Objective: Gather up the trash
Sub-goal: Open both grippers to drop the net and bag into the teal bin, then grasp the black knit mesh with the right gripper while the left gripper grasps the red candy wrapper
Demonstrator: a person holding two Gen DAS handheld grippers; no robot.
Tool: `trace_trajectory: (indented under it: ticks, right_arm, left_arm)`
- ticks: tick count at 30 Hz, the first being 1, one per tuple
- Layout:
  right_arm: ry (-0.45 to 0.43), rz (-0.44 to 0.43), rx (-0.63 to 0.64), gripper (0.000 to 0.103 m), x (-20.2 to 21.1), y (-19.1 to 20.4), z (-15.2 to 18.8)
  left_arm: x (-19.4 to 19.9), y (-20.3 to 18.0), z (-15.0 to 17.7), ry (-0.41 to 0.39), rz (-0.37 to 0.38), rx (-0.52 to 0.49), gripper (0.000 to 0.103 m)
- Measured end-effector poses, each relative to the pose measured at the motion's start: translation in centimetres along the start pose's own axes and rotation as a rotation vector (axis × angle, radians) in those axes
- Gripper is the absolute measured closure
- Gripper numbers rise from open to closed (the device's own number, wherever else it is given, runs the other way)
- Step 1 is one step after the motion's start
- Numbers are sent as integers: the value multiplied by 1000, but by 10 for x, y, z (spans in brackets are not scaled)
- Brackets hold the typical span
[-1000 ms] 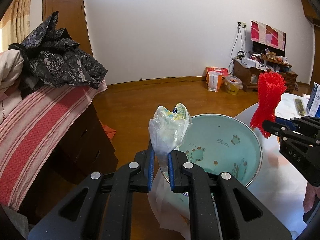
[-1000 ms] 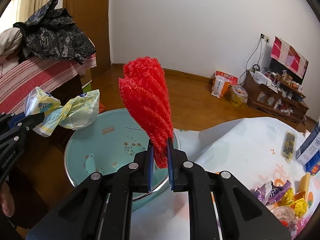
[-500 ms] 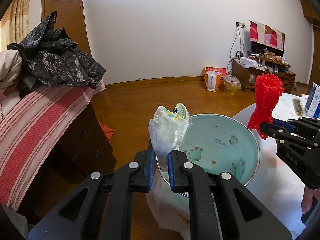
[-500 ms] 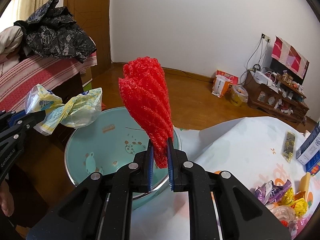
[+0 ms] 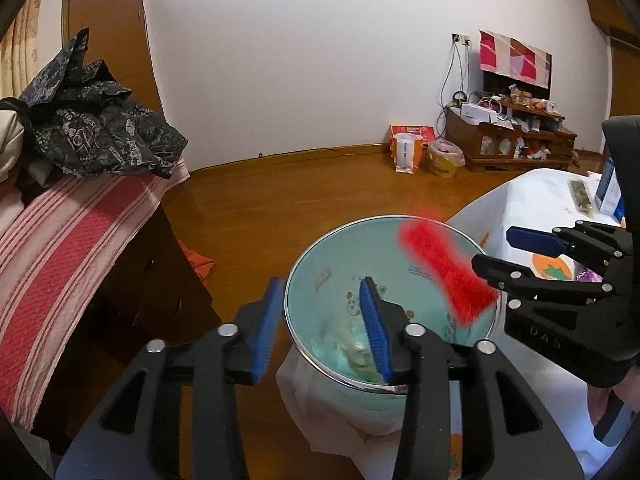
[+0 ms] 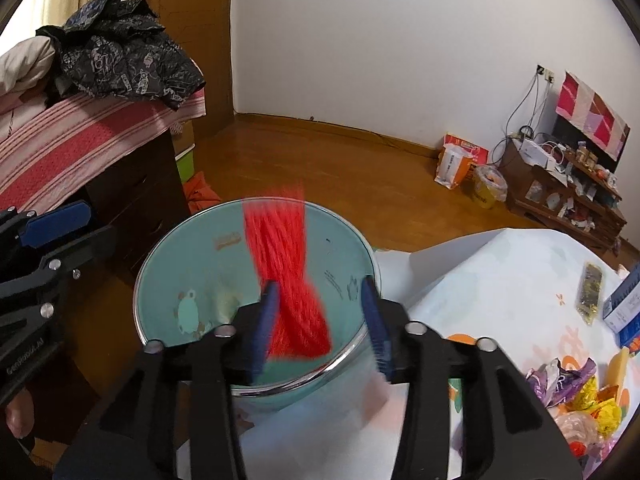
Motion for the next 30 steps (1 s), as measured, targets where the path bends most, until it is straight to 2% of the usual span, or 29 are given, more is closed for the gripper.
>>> trace_trajectory:
  ticks: [5, 8, 11, 14, 19, 24, 30]
  right_arm:
    - [-4, 6, -12, 52, 1, -2, 1]
    - [-4, 10, -16, 50, 1, -3, 2]
    - [-5, 13, -21, 49, 2, -4, 3]
    - [-8, 19, -26, 45, 3, -6, 4]
    - [-17, 44, -42, 45, 14, -14, 7]
    - [-42, 91, -88, 45, 43, -32, 13]
    - [-96, 158, -129, 43, 98, -55, 29]
  left_arm:
    - [2, -1, 0, -1, -3, 5, 54]
    - [2, 1, -1, -2, -8, 10, 44]
    - [2, -1, -1, -1, -5, 8, 43]
    - [3, 0, -1, -2, -9, 11, 35]
    - [5, -4, -2, -2, 2, 9, 34]
    - [10, -20, 1, -5, 29, -10, 32]
    - [20, -64, 10, -4, 92, -99, 31]
Point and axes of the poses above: each gripper's, at about its wrist camera, not at the fingertips, and x roughly against the way its jaws point, y to its left, z to its underside, the point moved 4 cm from there along -x, roughly the way its jaws point, and after that the axes turned 6 degrees about y, right-handed, at the moved point
